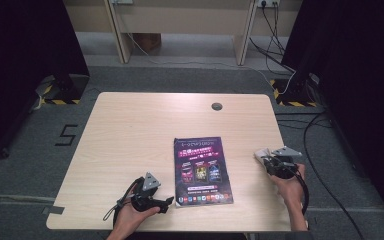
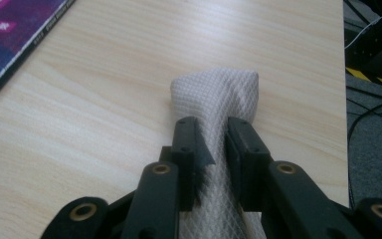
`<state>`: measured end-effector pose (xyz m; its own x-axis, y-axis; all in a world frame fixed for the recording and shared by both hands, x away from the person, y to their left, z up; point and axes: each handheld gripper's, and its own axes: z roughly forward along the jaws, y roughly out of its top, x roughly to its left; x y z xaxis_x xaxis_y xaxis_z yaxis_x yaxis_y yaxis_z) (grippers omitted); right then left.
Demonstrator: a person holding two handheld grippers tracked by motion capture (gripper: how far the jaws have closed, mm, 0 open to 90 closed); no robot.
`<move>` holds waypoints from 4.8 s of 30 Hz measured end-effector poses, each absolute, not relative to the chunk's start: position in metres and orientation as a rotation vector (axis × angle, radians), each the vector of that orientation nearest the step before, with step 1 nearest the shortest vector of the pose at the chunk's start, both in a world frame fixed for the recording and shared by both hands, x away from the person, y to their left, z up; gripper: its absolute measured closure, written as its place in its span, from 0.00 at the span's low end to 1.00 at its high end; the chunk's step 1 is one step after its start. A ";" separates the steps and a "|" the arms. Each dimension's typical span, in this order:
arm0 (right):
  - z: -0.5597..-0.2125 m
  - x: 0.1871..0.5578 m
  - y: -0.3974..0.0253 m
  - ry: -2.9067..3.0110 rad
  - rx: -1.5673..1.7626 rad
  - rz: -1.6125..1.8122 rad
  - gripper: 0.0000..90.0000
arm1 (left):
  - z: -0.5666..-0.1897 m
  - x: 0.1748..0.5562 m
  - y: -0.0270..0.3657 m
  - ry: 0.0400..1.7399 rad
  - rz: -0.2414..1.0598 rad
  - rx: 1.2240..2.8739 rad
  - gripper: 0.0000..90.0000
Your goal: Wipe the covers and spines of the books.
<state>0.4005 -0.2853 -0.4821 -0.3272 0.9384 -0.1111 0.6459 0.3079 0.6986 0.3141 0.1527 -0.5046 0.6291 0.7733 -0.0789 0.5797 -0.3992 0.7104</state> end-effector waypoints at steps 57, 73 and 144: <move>-0.508 0.441 -0.165 2.274 1.517 1.183 0.37 | -0.516 0.340 0.109 0.937 0.262 2.116 0.21; -0.507 0.433 -0.168 2.132 1.663 1.293 0.43 | -0.515 0.335 0.103 0.926 0.284 2.135 0.22; -0.339 0.470 -0.107 2.411 0.881 0.526 0.93 | -0.504 0.340 0.210 1.178 0.303 1.966 0.22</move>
<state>0.4704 -0.1066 -0.3387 -0.6561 0.6775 -0.3324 0.4777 0.7138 0.5121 0.3400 0.2103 -0.5037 0.5366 0.8223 -0.1894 0.6291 -0.2402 0.7393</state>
